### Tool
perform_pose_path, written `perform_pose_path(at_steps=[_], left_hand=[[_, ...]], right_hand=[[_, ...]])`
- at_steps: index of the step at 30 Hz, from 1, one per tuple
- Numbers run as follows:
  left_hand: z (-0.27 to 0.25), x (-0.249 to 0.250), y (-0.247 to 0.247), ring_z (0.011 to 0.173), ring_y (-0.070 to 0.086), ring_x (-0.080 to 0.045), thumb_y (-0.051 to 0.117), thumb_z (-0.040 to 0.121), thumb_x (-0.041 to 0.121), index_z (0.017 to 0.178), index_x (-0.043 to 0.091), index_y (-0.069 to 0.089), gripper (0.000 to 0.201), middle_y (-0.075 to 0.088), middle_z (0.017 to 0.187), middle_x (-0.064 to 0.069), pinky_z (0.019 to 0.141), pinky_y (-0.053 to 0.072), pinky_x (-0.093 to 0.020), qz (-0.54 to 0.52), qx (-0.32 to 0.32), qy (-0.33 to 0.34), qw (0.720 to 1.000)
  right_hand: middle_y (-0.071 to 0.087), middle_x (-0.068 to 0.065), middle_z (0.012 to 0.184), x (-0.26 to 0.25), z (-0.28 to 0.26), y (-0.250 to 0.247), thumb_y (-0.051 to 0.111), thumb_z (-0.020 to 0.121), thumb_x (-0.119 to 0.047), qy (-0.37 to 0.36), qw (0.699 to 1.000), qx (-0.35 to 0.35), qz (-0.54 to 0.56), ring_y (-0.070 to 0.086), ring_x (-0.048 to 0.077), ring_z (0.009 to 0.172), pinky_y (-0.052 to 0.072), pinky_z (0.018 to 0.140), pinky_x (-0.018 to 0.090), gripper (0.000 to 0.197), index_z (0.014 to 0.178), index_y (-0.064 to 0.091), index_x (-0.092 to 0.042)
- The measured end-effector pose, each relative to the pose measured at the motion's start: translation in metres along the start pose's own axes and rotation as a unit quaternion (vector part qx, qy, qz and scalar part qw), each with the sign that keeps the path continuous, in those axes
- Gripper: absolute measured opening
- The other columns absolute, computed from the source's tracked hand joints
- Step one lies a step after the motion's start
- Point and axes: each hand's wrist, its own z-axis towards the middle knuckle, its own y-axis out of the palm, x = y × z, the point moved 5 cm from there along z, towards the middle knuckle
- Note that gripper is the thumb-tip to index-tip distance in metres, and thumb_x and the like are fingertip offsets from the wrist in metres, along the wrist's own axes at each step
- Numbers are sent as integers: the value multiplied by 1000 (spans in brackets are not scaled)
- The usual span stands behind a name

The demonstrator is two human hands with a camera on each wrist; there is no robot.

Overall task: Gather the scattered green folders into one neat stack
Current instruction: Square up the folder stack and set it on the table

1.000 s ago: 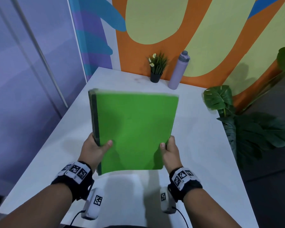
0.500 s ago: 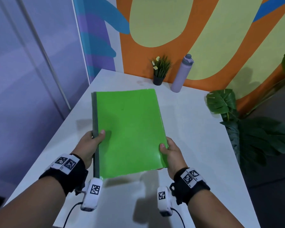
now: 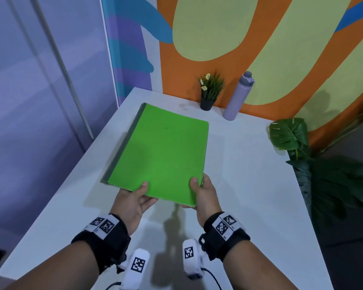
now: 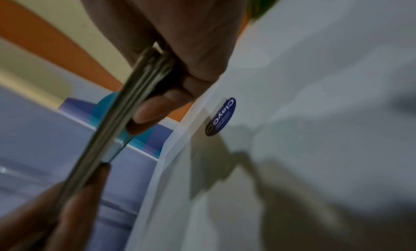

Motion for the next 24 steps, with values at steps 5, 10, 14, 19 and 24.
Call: perform_pose_path(at_steps=[5,10,14,19,24], left_hand=[[22,18,-39,92,72,-32,59,90,1,131,1,46,42,72,106,-19,65,63,-33,15,66,9,998],[57,20,-76,81,64,-31,57,92,2,126,-9,50,36,64,108,-24,56,60,-37,41,141,-47,988],[87,19,-75,80,63,-32,54,94,4,85,-3,56,12,60,109,-27,53,62,-35,82,166,-76,980],[132,24,-66,102,64,-27,53,96,16,120,2,57,28,55,137,-21,74,61,-31,189,154,-46,969],[140,50,-26,100,63,-27,46,99,27,132,0,46,42,60,128,-19,85,54,-34,483,111,-13,868]], right_hand=[[63,11,110,32,15,-37,43,98,-27,-39,922,-42,-382,63,25,96,50,83,36,32,127,53,-18],[32,3,143,76,11,-75,47,90,-35,15,768,-60,-637,35,27,125,43,96,39,52,141,34,-29],[26,-3,144,83,8,-76,50,84,-30,10,749,-72,-658,27,25,126,45,92,43,56,137,32,-37],[27,-3,141,82,10,-79,48,82,-28,19,750,-77,-657,26,24,126,42,92,46,56,136,34,-37],[24,-4,142,86,9,-80,50,79,-28,18,743,-82,-664,24,25,127,39,91,48,60,134,29,-41]])
